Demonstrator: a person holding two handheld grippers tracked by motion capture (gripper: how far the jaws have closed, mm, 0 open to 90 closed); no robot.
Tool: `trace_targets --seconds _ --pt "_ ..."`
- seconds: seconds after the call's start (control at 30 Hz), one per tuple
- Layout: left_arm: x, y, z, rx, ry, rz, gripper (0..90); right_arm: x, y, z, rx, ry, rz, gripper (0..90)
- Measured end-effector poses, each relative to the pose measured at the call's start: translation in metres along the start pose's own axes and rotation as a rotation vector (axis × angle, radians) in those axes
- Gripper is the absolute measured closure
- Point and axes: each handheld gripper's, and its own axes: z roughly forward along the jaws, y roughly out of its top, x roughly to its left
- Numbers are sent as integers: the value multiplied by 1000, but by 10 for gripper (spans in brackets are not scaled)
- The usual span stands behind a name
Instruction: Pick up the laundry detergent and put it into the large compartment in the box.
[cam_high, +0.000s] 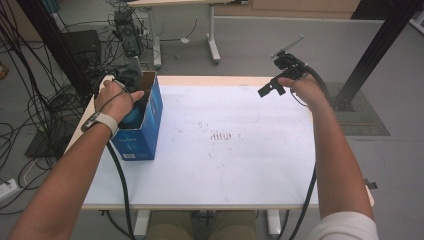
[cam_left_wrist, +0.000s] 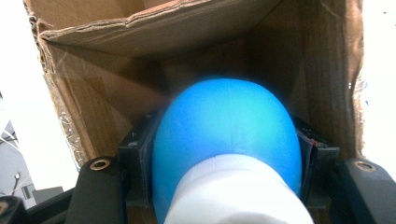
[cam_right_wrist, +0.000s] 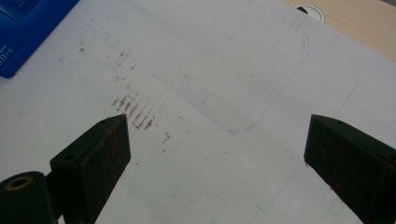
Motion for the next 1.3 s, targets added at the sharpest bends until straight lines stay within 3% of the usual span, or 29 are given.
trace_targets --seconds 1.03,1.3 --pt "4 2 0 4 -13 4 369 0 -1 -1 2 0 2 71" --pt "8 1 0 -1 -21 2 305 0 0 -1 4 -1 -2 71"
